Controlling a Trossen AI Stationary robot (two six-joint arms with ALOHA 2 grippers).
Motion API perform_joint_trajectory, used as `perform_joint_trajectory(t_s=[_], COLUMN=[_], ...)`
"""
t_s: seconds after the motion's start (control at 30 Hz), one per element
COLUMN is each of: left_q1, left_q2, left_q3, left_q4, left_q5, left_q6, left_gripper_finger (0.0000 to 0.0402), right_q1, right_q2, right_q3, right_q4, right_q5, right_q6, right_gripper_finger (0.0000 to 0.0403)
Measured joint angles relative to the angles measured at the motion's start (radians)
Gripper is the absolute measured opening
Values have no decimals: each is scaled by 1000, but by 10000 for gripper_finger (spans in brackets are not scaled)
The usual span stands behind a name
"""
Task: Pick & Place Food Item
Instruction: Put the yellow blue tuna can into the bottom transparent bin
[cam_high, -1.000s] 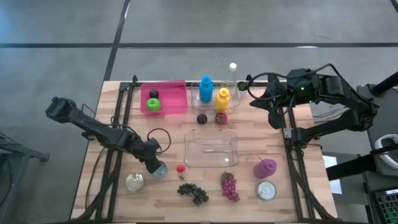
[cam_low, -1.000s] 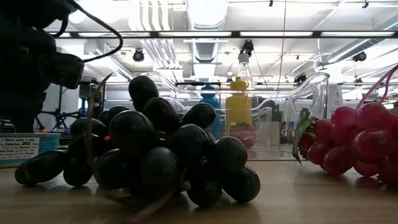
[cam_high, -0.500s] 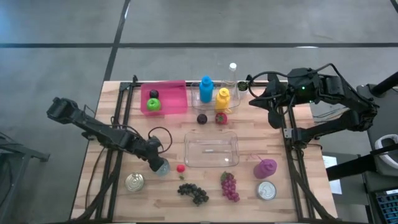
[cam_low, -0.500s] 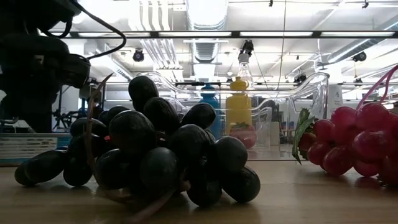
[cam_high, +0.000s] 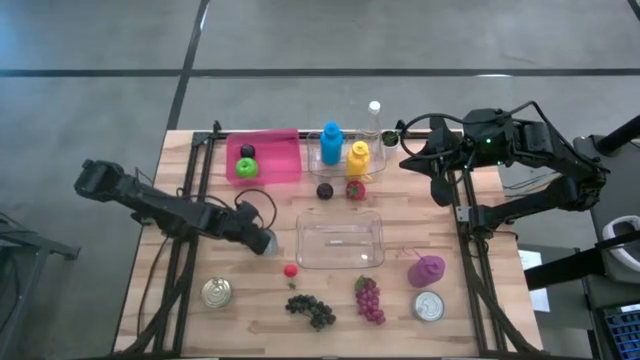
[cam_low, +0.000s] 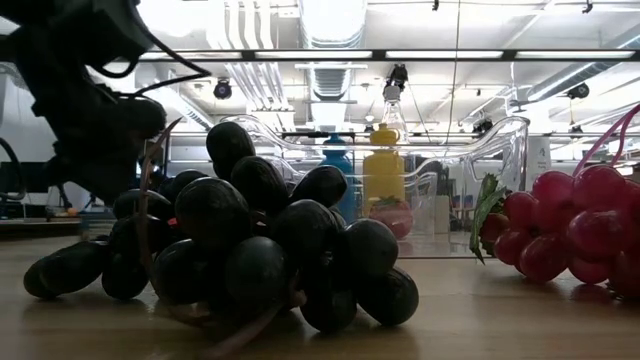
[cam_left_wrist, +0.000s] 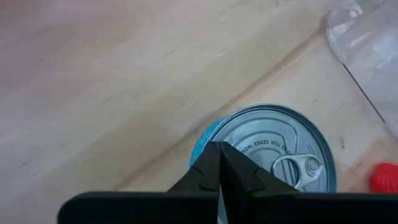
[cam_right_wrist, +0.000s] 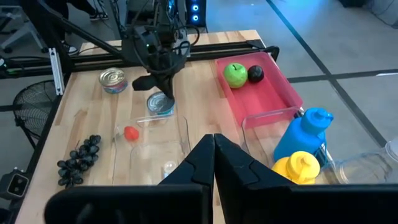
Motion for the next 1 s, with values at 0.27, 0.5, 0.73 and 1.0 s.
perform_joint_trajectory(t_s=[0.27, 0.5, 0.73, 1.0], left_q1=[14, 15, 15, 14], left_q2=[-8, -8, -9, -9], left_q3=[81, 86, 86, 86], left_q4=[-109, -239, -214, -208], left_q5=[8, 15, 21, 72], left_q6=[-114, -330, -318, -256], left_gripper_finger=[6, 6, 6, 6], right_q1=[0, 0, 0, 0], right_q2=[0, 1, 1, 1], right_q3=[0, 0, 0, 0], right_q4=[0, -1, -2, -2], right_q5=[0, 0, 0, 0], right_q6=[25, 25, 20, 17], right_gripper_finger=[8, 8, 8, 8])
